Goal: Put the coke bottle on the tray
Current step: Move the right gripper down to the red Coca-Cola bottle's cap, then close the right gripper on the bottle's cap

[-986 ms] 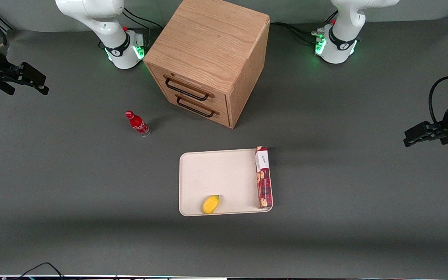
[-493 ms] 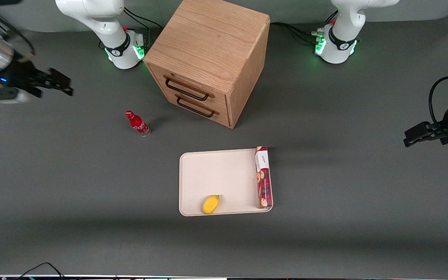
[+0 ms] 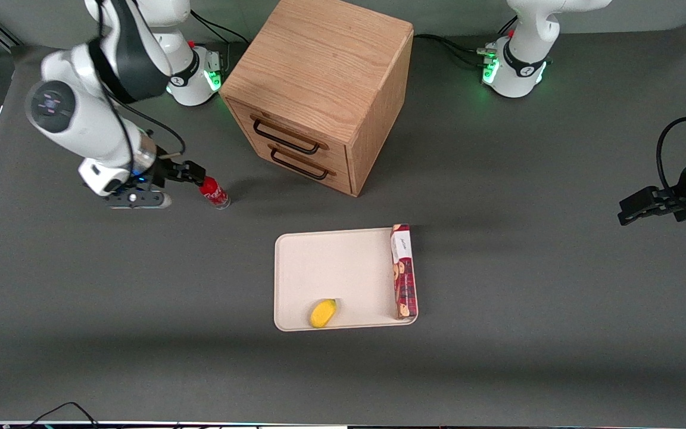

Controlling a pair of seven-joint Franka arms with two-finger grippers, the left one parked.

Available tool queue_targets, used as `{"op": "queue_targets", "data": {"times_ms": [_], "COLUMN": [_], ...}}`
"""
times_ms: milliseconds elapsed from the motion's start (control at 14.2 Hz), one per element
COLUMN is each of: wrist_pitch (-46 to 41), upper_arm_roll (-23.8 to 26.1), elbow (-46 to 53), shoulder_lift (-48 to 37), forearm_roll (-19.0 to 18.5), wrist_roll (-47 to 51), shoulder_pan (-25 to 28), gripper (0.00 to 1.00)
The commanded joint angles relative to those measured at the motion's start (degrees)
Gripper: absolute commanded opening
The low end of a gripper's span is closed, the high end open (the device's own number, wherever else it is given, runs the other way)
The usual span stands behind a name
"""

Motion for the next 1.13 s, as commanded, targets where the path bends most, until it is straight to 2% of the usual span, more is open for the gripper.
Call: {"op": "queue_targets", "data": {"times_ms": [0, 141, 423, 493, 563, 704, 845, 915, 1056], "wrist_pitch": [8.76, 12.81, 13.7, 13.62, 13.62, 13.62, 13.62, 13.62, 13.53], "upper_arm_roll": [1.88, 3.03, 3.12, 3.12, 3.12, 3.12, 3.73, 4.0, 4.0], "elbow": [-10.31, -14.89, -18.15, -18.51, -18.51, -18.51, -18.51, -18.51, -18.34], "shoulder_lift": [-2.99, -3.25, -5.36, -5.8, -5.98, -5.98, -6.07, -6.07, -6.07], "forearm_roll": [1.06, 0.97, 0.54, 0.27, -0.25, -0.26, -0.43, -1.13, -1.92], "wrist_roll": [2.98, 3.33, 3.25, 3.16, 3.16, 3.16, 2.99, 2.98, 2.98], "shoulder_pan": [-0.47, -0.56, -0.47, -0.47, -0.47, -0.47, -0.47, -0.47, -0.47], "gripper": [1.0, 1.0, 1.0, 0.95, 0.86, 0.55, 0.07, 0.0, 0.0]}}
